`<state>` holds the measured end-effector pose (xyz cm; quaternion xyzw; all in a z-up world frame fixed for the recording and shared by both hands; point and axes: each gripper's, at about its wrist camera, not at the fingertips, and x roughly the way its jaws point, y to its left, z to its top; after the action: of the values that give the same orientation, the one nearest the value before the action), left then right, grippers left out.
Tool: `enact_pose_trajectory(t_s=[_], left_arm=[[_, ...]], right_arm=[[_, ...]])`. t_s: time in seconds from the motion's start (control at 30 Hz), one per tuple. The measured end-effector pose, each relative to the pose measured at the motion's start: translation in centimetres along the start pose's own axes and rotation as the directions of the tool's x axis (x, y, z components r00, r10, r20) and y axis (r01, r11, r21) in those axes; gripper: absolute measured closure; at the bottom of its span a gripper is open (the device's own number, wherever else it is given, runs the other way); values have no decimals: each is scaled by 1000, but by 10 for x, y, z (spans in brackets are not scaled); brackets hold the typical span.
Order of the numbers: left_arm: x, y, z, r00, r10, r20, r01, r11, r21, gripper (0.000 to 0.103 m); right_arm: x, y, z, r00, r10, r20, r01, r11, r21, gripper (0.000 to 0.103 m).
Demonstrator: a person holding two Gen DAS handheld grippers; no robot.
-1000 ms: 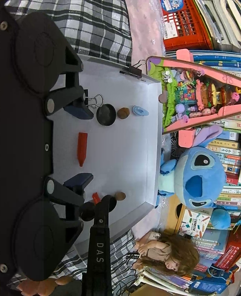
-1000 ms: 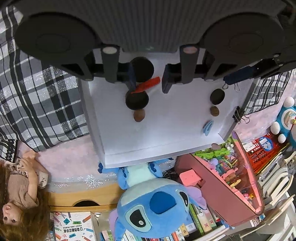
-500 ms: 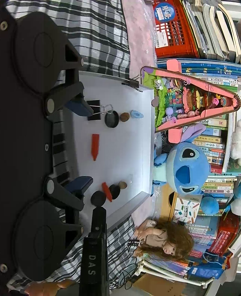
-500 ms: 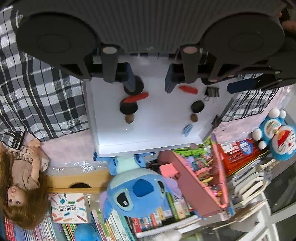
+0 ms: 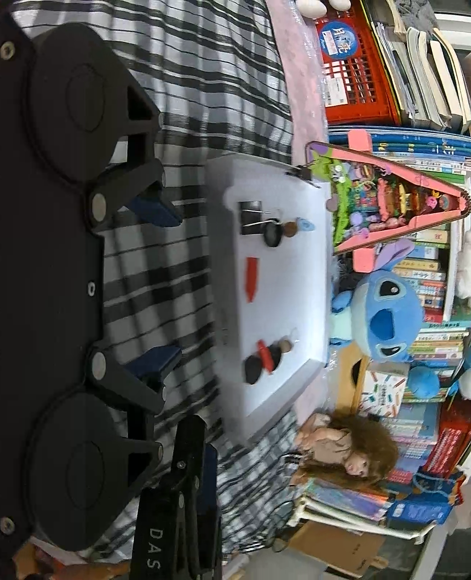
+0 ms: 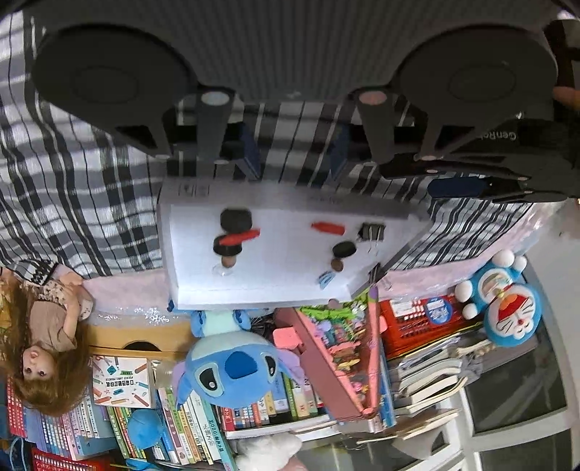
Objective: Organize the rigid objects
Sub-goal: 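Withdraw both tools from the box toward the remaining objects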
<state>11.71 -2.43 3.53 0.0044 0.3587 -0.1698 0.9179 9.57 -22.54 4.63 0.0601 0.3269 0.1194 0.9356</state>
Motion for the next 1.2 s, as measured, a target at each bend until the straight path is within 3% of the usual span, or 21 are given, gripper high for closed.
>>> enact_pose_trajectory(t_s=[0.63,0.97,1.13,1.2], left_arm=[[-47,12,-52,998,58,35,-59,998,29,29],[-53,21,-62,995,92,36,-93,995,30,29],[-54,24,-66,994,102,30,-103,995,19,29],[-56,25,-68,995,98,28,-98,995,9,29]], right_arm=[[-32,28,-52,1000,19,-4,-19,998,-64,41],[-31,44,-61,983,170,-67,-174,982,-67,41],[-20,53,-63,974,205,-101,-212,975,-67,45],[-16,54,-62,973,203,-105,-209,977,-47,61]])
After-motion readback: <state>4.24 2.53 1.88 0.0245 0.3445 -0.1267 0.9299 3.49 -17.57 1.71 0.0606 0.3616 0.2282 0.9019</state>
